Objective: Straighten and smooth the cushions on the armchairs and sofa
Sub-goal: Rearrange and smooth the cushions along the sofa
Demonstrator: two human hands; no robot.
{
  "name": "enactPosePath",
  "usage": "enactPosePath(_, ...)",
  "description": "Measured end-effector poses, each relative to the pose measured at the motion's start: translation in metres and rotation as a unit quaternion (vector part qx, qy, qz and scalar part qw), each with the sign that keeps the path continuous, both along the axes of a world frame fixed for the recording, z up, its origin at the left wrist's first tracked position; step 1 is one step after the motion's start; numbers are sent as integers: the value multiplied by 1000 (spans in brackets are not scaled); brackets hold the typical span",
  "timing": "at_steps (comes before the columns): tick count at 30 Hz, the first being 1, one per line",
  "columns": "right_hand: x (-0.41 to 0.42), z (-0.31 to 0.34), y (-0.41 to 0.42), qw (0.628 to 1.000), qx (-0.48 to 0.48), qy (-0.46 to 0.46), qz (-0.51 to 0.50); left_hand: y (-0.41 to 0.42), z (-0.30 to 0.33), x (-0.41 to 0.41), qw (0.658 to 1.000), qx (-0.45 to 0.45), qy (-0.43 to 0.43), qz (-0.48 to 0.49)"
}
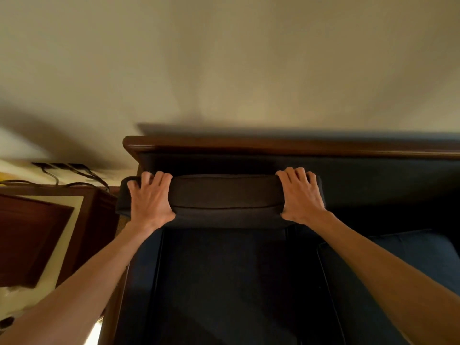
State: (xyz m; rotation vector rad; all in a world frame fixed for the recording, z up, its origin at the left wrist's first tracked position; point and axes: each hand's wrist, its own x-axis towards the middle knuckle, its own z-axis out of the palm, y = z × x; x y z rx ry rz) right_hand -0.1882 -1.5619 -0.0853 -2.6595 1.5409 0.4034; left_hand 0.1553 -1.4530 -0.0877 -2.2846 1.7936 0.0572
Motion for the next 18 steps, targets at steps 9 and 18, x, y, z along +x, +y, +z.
enactPosePath(9, 32, -3, 24, 998, 22, -22, -52, -28, 16, -41, 994, 46, 54, 79)
enactPosePath(18, 86, -18, 30, 994, 14, -81, 72, -25, -10, -104, 988, -6, 137, -74)
